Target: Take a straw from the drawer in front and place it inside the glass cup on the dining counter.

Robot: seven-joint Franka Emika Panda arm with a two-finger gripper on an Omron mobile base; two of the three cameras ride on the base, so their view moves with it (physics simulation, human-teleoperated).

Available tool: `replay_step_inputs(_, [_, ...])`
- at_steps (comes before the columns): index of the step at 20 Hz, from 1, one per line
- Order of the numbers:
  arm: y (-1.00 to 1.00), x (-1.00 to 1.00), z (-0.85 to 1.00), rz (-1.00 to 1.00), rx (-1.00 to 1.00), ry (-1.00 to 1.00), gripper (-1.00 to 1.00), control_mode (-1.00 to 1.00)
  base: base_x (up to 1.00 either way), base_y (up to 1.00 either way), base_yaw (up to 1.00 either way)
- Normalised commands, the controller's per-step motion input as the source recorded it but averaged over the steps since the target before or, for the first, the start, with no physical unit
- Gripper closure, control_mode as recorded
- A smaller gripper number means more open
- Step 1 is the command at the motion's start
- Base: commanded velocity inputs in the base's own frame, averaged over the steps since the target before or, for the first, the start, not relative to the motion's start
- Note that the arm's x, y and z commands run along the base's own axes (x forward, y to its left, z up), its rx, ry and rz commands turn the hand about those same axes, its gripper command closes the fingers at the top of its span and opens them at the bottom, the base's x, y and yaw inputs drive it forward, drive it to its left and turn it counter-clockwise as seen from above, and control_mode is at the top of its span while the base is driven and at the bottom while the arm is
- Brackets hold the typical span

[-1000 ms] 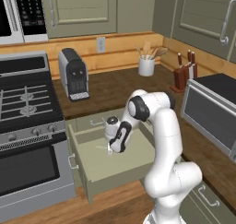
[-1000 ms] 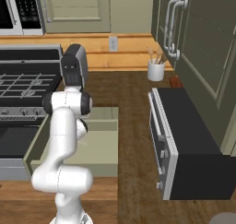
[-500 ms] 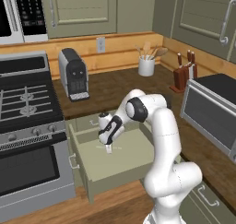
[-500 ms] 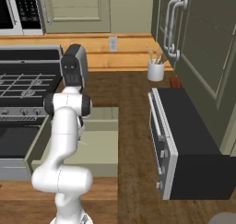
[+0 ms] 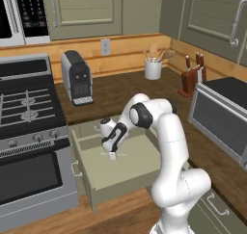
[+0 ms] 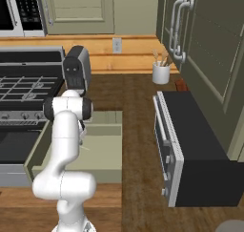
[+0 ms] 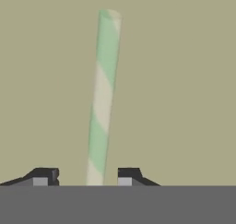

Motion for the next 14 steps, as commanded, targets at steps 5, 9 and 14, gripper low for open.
replay_step_inputs(5, [0.00, -0.05, -0.35, 0.01, 0.00, -0.25, 1.00, -1.00, 0.00, 0.00, 0.00])
replay_step_inputs(9, [0.00, 0.07, -0.31, 0.00, 0.03, -0.05, 1.00, -1.00, 0.00, 0.00, 0.00])
replay_step_inputs(14, [0.00, 0.32, -0.36, 0.01, 0.02, 0.11, 1.00, -1.00, 0.00, 0.00, 0.00])
